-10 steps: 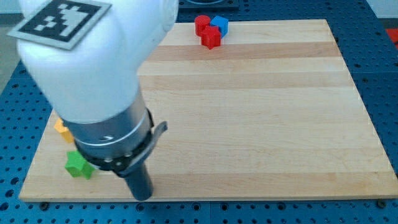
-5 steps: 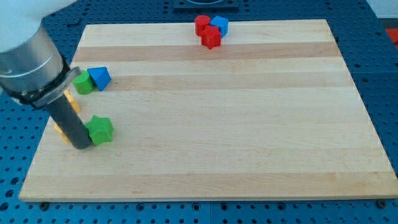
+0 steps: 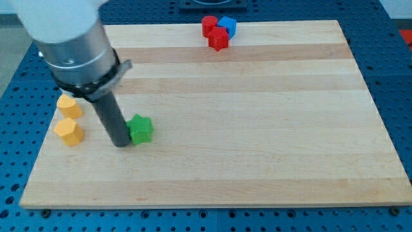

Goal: Slide green star to the green circle

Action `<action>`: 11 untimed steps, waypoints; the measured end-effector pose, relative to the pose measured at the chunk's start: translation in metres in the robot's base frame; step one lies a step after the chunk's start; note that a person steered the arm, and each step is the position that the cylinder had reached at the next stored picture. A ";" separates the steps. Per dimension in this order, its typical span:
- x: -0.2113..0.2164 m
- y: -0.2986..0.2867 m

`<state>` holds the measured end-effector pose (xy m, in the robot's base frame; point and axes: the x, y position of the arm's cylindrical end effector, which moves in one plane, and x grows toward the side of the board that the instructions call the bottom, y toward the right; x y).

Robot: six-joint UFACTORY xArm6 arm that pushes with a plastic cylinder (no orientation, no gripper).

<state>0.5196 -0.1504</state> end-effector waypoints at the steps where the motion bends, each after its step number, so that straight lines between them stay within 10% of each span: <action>1: 0.011 0.020; 4: -0.034 0.091; 8: 0.041 0.038; 11: -0.022 0.007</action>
<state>0.4976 -0.1431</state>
